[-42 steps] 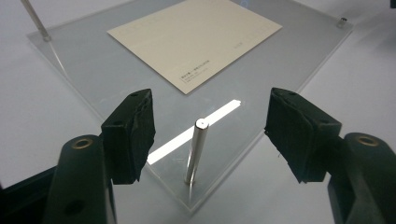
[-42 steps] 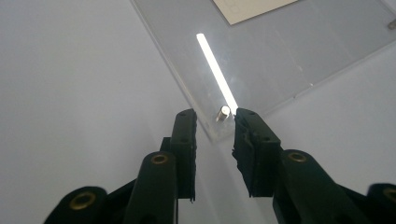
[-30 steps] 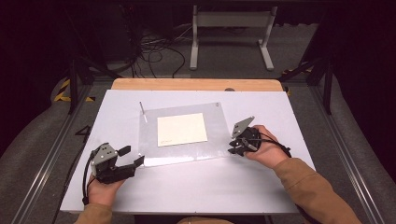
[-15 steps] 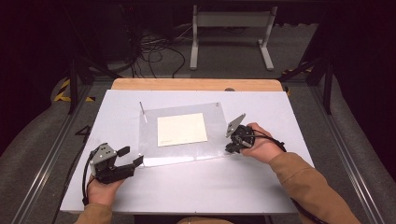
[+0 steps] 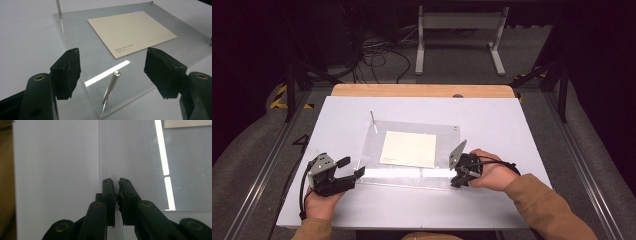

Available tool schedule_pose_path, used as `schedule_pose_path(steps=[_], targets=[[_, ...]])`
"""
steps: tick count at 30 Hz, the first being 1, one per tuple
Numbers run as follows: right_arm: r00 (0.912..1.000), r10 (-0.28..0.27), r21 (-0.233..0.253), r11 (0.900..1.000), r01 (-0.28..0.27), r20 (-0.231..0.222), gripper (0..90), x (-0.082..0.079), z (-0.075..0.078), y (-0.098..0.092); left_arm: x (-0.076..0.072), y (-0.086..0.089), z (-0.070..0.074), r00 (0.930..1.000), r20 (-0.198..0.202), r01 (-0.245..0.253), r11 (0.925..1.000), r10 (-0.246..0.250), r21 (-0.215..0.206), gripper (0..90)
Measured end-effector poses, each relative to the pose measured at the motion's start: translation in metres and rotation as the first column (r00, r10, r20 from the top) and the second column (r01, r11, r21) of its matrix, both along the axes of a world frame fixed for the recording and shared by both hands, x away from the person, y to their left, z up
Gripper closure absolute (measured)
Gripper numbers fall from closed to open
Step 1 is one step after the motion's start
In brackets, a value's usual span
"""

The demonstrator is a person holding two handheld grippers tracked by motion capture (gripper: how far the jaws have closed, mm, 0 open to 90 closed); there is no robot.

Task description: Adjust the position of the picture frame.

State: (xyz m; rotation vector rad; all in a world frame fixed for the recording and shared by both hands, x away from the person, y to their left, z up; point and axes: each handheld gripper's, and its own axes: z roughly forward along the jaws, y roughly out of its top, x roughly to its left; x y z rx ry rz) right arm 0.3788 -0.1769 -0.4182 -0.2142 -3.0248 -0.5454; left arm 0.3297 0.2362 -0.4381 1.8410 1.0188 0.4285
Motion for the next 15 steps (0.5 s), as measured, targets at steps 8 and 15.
schedule_pose_path(steps=[8,15], targets=[[0.9967,0.068,0.042,0.997,-0.066,-0.044,83.3,-0.033,-0.003,0.012,0.001,0.003,-0.001,0.9996,-0.020,-0.018,0.9998,0.018,0.012,29.4],[0.9964,0.062,0.135,0.989,-0.053,-0.059,76.8,-0.036,-0.006,0.007,-0.007,0.009,0.000,0.9965,-0.073,-0.040,0.9988,0.042,0.030,37.6]])
